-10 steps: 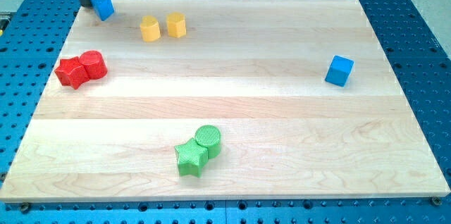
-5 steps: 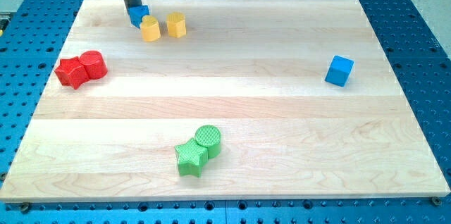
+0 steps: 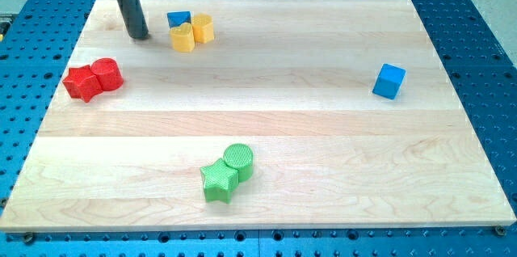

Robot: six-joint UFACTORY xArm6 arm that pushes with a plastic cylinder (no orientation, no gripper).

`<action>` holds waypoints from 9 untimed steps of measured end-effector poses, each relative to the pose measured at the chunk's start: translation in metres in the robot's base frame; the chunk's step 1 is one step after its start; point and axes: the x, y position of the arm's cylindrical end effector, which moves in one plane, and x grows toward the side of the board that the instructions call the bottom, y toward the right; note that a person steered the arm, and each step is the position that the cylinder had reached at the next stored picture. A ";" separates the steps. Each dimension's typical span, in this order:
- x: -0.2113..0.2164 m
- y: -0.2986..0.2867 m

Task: Slide the triangle to the left of the blue cube

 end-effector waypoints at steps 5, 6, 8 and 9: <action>-0.086 0.162; -0.027 0.163; 0.070 0.204; 0.072 0.191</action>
